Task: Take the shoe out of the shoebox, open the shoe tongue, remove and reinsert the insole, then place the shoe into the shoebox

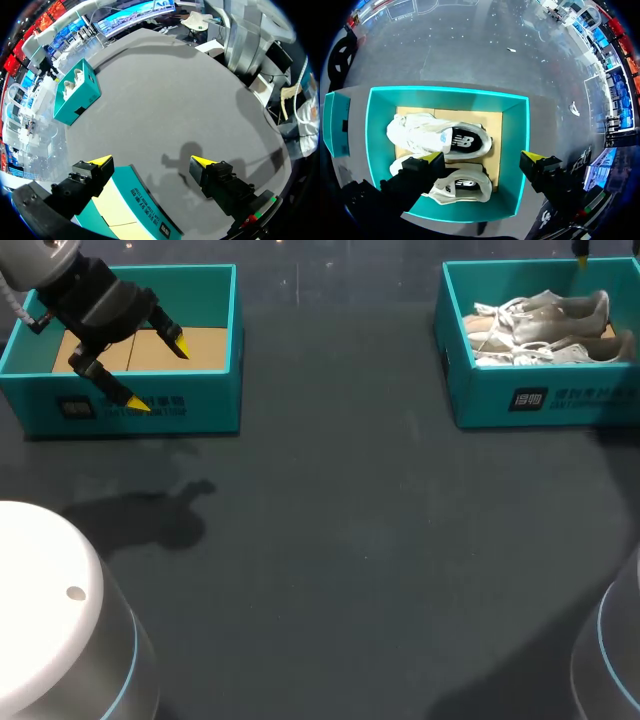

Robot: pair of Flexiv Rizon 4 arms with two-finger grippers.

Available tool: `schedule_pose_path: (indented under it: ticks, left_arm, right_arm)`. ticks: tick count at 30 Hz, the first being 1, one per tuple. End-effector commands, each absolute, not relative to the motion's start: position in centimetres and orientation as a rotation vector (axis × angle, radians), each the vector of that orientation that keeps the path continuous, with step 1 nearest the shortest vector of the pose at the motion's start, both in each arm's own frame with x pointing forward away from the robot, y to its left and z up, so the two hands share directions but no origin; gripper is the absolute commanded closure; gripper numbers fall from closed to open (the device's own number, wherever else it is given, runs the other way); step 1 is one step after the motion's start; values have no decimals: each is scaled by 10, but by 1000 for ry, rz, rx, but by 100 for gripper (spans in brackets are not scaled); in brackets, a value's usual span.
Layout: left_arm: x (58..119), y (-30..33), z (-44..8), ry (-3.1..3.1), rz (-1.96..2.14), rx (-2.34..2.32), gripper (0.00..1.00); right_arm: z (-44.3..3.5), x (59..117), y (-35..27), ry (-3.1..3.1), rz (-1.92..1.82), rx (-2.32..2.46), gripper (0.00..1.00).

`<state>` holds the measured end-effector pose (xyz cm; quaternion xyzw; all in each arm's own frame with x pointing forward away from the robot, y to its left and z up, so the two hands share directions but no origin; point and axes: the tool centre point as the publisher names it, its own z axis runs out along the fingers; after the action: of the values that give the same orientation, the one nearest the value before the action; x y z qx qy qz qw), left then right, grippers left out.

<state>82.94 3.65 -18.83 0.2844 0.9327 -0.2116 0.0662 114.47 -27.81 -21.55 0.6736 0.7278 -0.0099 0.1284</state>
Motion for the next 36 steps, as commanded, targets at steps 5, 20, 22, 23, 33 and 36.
schedule_pose_path:
  ticks: [5, 20, 22, 23, 33, 36]
  left_arm:
    - [830, 36, -189, 2814, -635, 860, 0]
    - [843, 39, -167, 2963, -566, 163, 0]
    - [848, 45, -163, 2990, -554, -62, 0]
    - [851, 47, -162, 2996, -514, -208, 0]
    - [870, 80, -152, 2722, -245, -1240, 0]
    - [878, 90, -151, 2623, -180, -1444, 0]
  right_arm:
    - [-165, 1097, -253, 2110, 38, 1916, 0]
    - [-124, 1032, -211, 2109, 23, 1925, 0]
    - [-121, 1024, -205, 2109, 23, 1924, 0]
    - [-120, 1020, -202, 2109, 24, 1921, 0]
    - [-114, 991, -184, 2101, 36, 1939, 0]
    - [-114, 982, -180, 2103, 37, 1949, 0]
